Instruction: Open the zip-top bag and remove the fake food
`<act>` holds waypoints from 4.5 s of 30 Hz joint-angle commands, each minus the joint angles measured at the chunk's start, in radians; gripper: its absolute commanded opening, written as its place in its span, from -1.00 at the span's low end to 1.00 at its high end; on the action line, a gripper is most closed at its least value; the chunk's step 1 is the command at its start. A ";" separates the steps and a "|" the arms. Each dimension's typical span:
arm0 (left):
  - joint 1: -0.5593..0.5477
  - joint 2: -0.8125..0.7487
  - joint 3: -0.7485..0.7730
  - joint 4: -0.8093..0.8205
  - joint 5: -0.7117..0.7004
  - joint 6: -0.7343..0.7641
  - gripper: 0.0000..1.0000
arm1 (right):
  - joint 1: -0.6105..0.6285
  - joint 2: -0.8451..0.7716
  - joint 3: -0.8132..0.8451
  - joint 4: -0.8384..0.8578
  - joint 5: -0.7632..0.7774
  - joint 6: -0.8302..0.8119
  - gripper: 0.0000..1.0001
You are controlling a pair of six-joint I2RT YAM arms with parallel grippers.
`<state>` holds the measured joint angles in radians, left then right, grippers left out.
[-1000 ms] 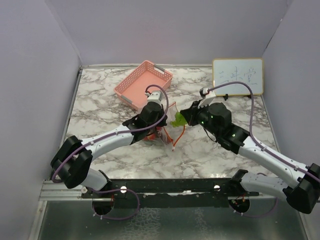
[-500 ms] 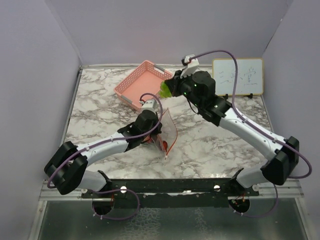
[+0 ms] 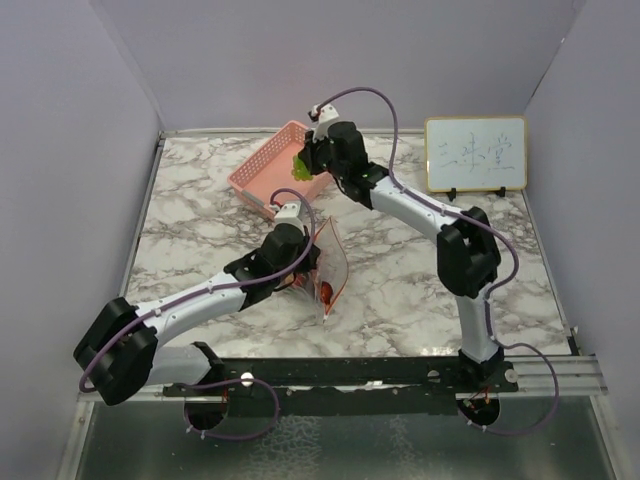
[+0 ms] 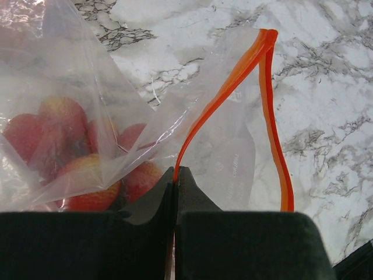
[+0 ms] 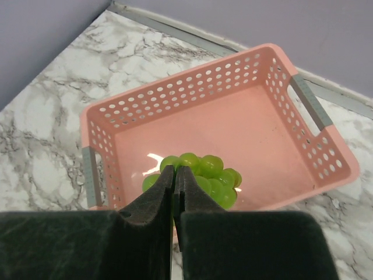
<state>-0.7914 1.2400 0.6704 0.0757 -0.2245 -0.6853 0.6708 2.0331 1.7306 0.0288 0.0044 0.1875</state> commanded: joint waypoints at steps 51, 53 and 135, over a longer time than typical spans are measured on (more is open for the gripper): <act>0.008 0.254 0.244 0.110 0.134 0.037 -1.00 | -0.089 -0.862 -1.155 0.262 -0.414 0.307 -0.98; 0.008 0.252 0.246 0.106 0.140 0.037 -1.00 | -0.086 -0.837 -1.160 0.273 -0.414 0.309 -0.98; 0.007 0.047 0.119 0.137 0.134 0.017 -1.00 | 0.184 -0.664 -1.046 0.105 -0.066 0.250 -0.51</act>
<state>-0.7807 1.3064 0.8055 0.1707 -0.0765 -0.6743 0.8497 1.4284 0.6674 0.2295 -0.1848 0.4686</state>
